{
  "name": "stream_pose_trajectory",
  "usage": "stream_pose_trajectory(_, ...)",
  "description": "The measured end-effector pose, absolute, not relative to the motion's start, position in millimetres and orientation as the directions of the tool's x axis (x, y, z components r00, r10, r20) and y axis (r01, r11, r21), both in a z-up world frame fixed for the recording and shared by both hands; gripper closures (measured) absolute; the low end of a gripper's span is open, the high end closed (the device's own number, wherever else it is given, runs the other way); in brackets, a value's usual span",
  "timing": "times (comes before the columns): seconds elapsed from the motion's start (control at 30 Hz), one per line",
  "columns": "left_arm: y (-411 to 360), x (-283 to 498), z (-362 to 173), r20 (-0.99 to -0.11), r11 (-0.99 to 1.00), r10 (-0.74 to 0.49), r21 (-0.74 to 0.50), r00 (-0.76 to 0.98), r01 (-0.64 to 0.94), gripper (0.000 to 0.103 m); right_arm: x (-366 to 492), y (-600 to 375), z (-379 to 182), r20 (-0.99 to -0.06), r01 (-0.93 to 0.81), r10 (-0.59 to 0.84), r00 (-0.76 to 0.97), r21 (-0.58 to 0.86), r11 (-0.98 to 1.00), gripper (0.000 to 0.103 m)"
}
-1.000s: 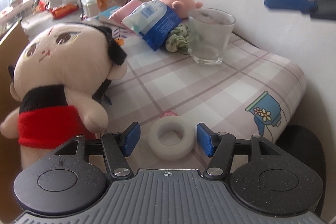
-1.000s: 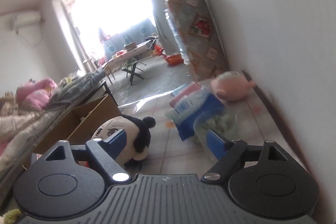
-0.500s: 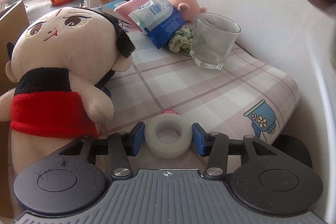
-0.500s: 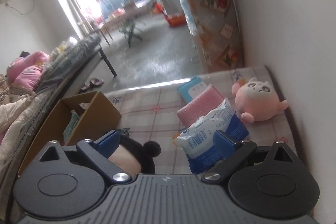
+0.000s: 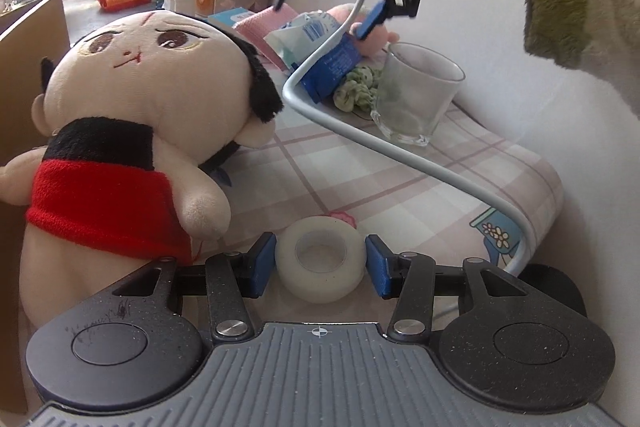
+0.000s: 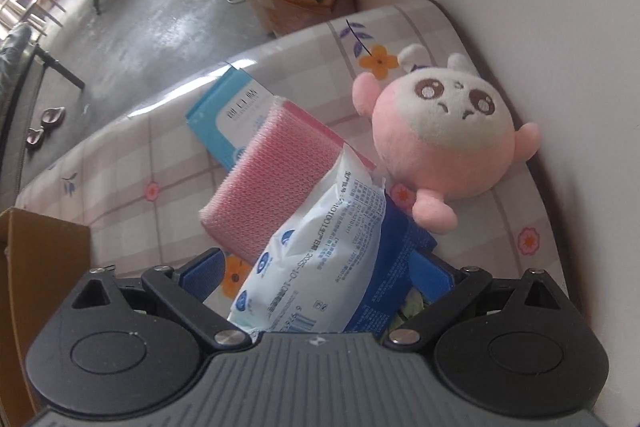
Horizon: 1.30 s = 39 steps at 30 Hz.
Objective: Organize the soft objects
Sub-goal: 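Grasp the blue-and-white wipe pack with the right gripper while the left gripper holds the tape roll, then lift the wipe pack and tape roll and carry both over the cardboard box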
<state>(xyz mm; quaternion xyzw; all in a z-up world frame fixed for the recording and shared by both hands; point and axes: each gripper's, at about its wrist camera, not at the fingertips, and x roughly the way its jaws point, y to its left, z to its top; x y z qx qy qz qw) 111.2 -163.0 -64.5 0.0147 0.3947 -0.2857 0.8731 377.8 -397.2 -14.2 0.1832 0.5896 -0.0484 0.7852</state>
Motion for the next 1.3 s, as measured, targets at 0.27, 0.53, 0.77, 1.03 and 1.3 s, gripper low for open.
stream_pose_trajectory(0.27, -148, 110, -60, -0.677, 0.834, -0.505, -0.224, 0.535, 0.504, 0.055, 390, -402, -34, -0.959, 0.342, 0.137, 0.248, 0.219, 0.914, 0.002)
stream_pose_trajectory(0.53, -143, 110, -59, -0.671, 0.836, -0.507, -0.232, 0.541, 0.497, 0.055, 387, -392, -37, -0.953, 0.269, 0.116, 0.279, 0.194, 0.944, 0.007)
stream_pose_trajectory(0.77, -136, 109, -57, -0.653, 0.830, -0.528, -0.263, 0.543, 0.491, 0.055, 373, -388, -19, -0.927, 0.221, 0.134, 0.350, 0.221, 0.950, 0.031)
stream_pose_trajectory(1.03, -129, 102, -49, -0.629, 0.828, -0.542, -0.283, 0.558, 0.484, 0.056, 355, -392, 4, -0.884, 0.195, 0.182, 0.430, 0.288, 0.938, 0.052)
stream_pose_trajectory(1.3, -120, 91, -36, -0.600, 0.828, -0.550, -0.303, 0.581, 0.471, 0.056, 332, -400, 25, -0.827, 0.163, 0.234, 0.512, 0.361, 0.918, 0.054)
